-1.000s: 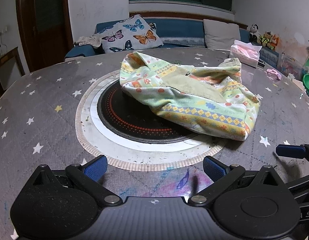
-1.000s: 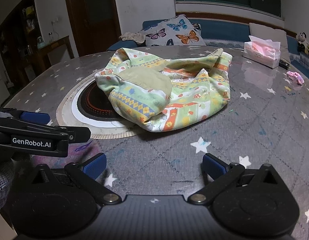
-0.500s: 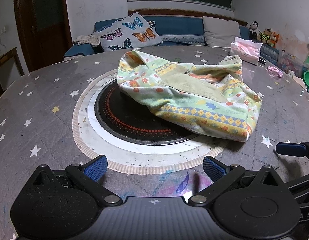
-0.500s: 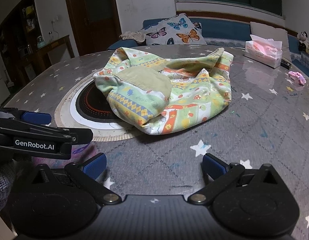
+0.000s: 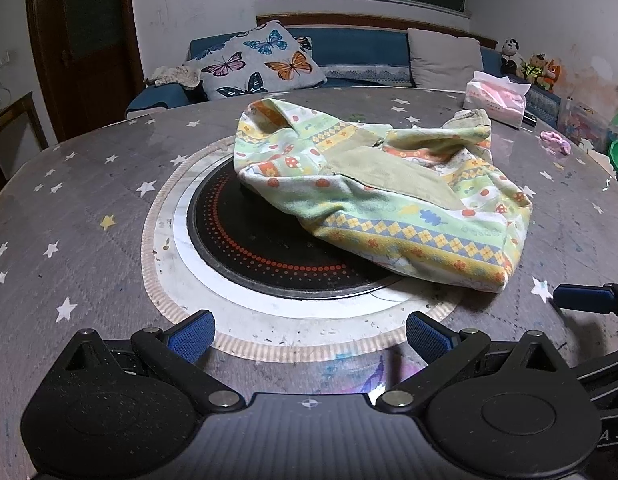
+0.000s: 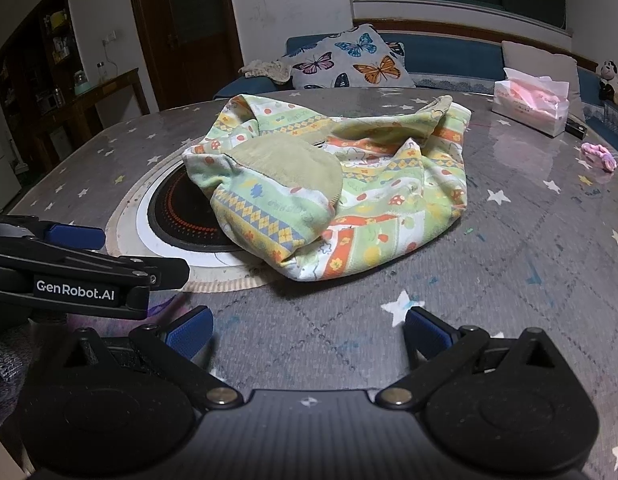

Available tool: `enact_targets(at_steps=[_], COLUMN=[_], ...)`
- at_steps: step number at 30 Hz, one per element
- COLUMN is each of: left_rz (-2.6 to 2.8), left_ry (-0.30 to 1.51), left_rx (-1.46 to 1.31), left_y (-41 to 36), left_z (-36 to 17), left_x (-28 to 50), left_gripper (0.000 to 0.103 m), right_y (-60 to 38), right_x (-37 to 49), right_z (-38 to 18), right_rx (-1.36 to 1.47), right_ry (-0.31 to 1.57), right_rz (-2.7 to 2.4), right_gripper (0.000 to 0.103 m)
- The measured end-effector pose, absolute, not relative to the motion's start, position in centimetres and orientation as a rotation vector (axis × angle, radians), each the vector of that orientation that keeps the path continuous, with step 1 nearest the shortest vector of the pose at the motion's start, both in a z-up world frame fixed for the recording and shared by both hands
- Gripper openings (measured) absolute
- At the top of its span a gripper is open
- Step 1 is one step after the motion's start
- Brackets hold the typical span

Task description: Fold clothes

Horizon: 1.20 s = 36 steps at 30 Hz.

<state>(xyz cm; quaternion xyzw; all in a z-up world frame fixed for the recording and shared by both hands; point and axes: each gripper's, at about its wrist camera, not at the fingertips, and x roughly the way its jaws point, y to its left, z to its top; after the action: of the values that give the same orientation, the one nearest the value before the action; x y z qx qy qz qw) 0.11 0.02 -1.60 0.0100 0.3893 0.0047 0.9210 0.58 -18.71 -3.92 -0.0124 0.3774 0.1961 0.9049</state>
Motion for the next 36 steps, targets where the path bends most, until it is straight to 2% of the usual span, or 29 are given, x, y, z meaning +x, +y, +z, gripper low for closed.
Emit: enact_targets(at_steps=[20,36], left_rz=[0.021,0.048], left_ry=[0.817,0.732], left_rx=[0.023,0.064], left_y=[0.7,2.8], left_z=[-1.3,2.5], left_x=[2.2,6.4], left_gripper=[0.103,0.103], right_y=[-18.1,-19.1], right_x=[2.6,6.8], right_z=[-2.9,-0.3], right_rx=[-0.027,-0.023], right_ry=[0.773,0.734], right_rz=[0.424,0.460], right_gripper=[0.103,0.103])
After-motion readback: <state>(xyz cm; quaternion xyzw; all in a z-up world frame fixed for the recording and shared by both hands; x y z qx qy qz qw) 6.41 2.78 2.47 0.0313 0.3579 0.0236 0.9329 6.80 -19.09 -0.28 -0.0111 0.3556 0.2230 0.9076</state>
